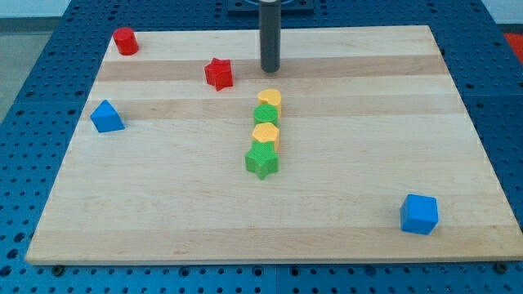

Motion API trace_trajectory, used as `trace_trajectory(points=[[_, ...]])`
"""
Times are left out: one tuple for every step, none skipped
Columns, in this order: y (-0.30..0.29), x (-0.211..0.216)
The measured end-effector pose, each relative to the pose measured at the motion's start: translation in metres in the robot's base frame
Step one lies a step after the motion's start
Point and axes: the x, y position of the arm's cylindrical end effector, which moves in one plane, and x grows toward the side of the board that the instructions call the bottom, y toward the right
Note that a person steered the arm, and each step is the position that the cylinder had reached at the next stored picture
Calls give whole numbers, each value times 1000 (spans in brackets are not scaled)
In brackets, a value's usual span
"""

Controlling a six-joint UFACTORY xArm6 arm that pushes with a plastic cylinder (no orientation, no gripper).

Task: Push the red circle towards the red star

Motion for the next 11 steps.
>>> trace_trajectory(points=[[-50, 9], [-101, 9], [-116, 4], [-89, -39], [-106, -97], [-130, -109], [-134, -109], [-164, -107], [-171, -75], [-210, -38], [-284, -20]])
